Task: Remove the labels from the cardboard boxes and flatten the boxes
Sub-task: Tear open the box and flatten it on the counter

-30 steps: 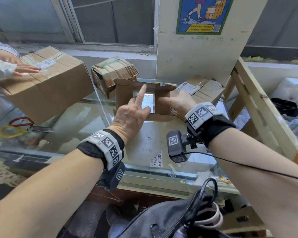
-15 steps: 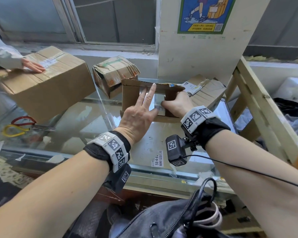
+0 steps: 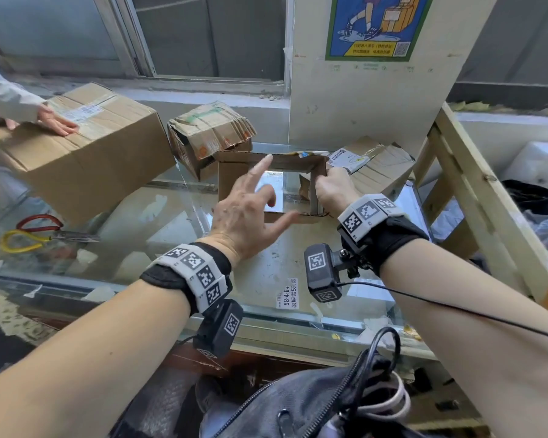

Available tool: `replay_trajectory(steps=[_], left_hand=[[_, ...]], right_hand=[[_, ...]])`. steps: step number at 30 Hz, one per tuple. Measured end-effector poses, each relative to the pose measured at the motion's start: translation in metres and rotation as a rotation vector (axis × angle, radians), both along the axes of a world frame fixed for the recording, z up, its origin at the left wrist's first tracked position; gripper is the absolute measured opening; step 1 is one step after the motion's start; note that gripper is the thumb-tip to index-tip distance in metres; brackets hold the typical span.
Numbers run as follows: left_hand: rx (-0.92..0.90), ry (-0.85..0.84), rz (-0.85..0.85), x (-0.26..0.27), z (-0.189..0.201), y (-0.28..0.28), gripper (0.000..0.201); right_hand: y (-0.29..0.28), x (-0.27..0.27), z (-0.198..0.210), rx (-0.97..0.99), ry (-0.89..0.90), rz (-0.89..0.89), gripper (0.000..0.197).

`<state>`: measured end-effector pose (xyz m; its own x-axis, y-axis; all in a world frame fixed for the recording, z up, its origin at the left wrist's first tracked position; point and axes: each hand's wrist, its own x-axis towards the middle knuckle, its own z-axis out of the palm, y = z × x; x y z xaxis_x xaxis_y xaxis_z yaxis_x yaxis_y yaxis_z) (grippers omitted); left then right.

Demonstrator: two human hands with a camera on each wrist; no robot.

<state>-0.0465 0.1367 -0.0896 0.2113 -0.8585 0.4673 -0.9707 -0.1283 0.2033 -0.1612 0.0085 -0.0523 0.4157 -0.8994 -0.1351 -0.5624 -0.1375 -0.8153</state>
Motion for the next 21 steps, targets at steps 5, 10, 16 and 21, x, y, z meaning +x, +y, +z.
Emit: replay_trajectory(steps=[5, 10, 16, 21], left_hand=[[-0.084, 0.277, 0.481, 0.003, 0.022, -0.011, 0.054], [0.063, 0.682, 0.707, 0.021, 0.029, -0.017, 0.077], [0.153, 0.687, 0.771, 0.032, 0.016, -0.015, 0.084], [0.023, 0.635, 0.718, 0.029, 0.016, -0.013, 0.069]], right_hand=[[0.002, 0.005, -0.003, 0.027, -0.089, 0.025, 0.023], [0.006, 0.005, -0.003, 0.083, -0.19, 0.094, 0.036], [0.009, 0.003, 0.004, 0.118, -0.246, 0.129, 0.023], [0.0, 0.002, -0.005, 0.153, -0.385, 0.041, 0.038]])
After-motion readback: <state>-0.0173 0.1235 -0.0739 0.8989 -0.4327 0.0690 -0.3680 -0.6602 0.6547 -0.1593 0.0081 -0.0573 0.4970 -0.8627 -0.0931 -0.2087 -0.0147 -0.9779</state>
